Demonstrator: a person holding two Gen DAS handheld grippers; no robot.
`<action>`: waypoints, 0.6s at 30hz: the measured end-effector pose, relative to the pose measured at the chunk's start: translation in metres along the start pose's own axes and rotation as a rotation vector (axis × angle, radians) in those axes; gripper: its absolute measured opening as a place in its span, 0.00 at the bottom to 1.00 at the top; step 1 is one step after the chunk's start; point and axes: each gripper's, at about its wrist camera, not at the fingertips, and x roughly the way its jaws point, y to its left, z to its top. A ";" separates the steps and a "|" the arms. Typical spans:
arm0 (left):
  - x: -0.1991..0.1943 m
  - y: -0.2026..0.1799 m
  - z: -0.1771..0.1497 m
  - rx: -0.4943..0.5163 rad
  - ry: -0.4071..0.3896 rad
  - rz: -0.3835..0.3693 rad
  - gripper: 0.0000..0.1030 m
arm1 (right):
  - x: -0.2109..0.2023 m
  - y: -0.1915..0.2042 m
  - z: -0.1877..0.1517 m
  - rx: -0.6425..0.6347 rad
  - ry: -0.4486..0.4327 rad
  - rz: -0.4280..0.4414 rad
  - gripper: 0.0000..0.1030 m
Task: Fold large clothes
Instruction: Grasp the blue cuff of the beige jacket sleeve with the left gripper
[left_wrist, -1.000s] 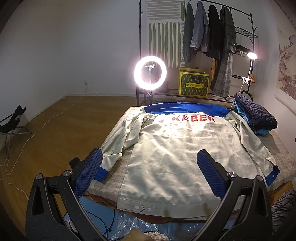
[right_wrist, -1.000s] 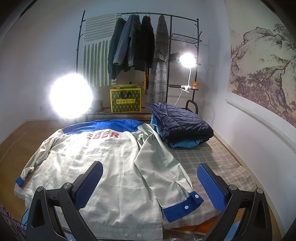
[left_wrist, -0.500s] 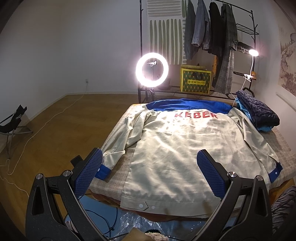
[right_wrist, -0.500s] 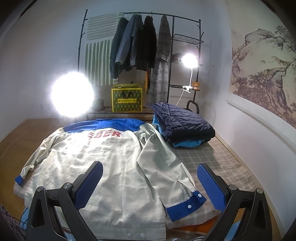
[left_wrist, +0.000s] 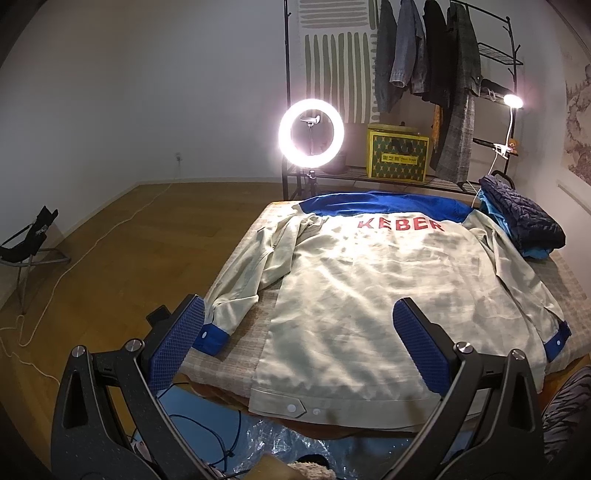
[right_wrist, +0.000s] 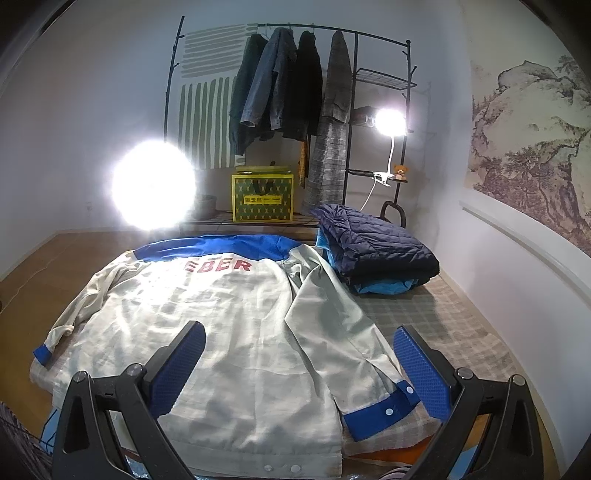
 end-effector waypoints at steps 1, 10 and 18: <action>0.001 0.001 0.000 -0.001 0.001 0.000 1.00 | 0.001 0.001 0.000 -0.002 0.000 0.001 1.00; 0.020 0.013 0.004 -0.009 0.023 0.035 1.00 | 0.015 0.016 0.008 -0.015 -0.002 0.046 1.00; 0.064 0.060 0.026 -0.050 0.018 -0.081 1.00 | 0.043 0.052 0.026 -0.064 -0.031 0.173 1.00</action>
